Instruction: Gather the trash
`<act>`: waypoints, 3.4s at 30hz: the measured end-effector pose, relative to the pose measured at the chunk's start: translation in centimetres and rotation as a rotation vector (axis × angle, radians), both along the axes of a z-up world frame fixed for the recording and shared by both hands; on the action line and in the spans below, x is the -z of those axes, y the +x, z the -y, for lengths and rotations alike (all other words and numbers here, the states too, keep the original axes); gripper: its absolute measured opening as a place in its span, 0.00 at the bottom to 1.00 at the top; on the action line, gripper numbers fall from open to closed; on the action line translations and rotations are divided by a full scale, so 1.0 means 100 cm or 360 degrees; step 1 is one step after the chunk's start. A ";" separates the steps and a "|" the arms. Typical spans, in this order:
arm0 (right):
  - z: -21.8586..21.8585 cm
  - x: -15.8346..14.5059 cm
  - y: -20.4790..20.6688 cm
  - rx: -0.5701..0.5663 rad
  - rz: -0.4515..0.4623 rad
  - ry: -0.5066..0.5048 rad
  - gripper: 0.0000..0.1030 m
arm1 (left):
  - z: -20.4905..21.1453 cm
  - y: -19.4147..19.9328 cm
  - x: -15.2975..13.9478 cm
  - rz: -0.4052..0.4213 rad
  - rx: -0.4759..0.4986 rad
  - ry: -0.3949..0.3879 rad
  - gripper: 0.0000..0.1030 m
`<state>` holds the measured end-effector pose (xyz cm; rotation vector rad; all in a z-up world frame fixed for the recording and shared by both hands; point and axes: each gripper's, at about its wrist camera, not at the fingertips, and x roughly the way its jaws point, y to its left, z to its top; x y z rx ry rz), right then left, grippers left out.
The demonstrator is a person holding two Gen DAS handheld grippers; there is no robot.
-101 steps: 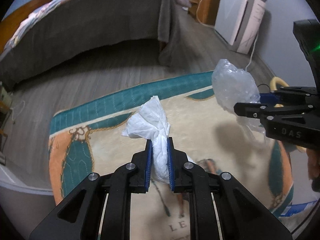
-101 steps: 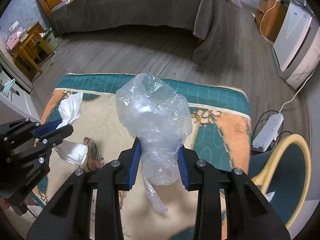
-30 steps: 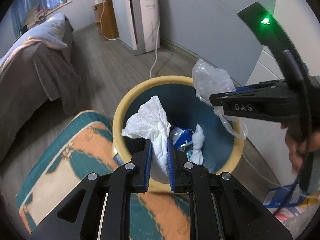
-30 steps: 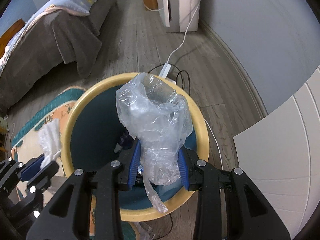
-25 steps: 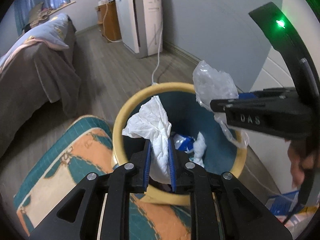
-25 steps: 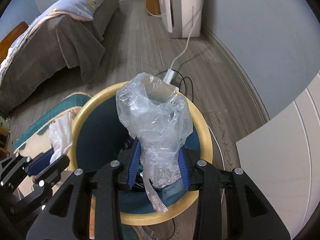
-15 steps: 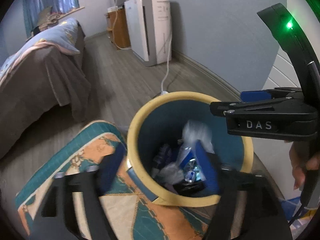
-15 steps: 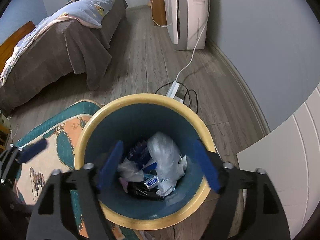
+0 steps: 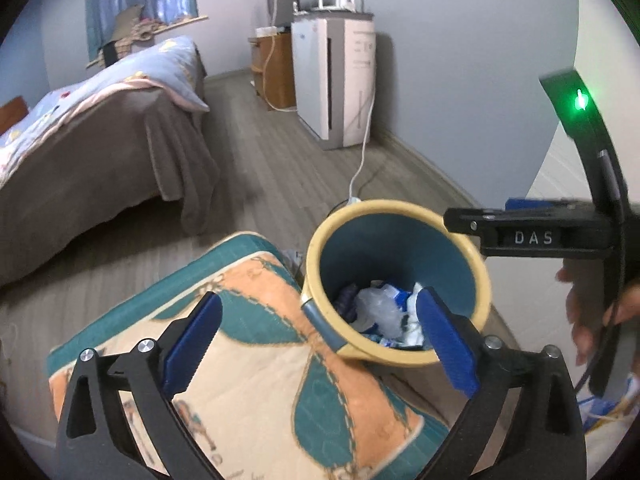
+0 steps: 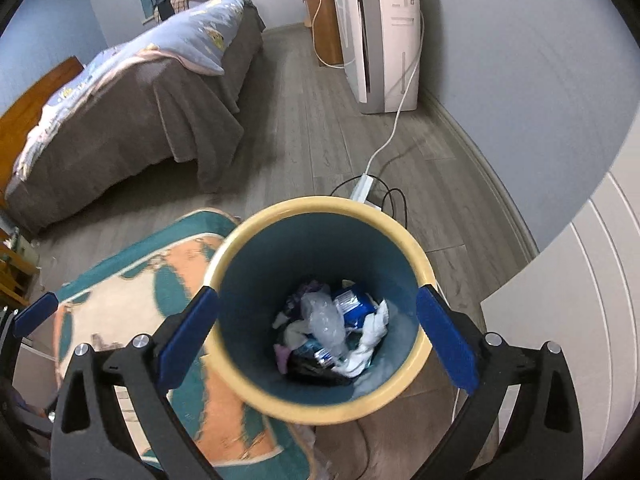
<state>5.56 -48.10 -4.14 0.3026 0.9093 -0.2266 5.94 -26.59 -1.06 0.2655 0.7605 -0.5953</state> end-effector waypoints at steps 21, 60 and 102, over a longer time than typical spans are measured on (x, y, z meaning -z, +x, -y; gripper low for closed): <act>-0.011 -0.024 -0.099 0.0147 -0.0032 -0.0059 0.94 | -0.046 -0.063 -0.039 0.0034 -0.0149 -0.0128 0.95; -0.025 -0.043 -0.114 0.0191 0.0053 -0.0272 0.94 | -0.046 -0.072 -0.027 0.0089 -0.0145 0.0029 0.95; -0.028 -0.037 -0.110 0.0180 0.0020 -0.0288 0.94 | -0.057 -0.061 -0.027 0.0000 -0.0229 -0.0002 0.95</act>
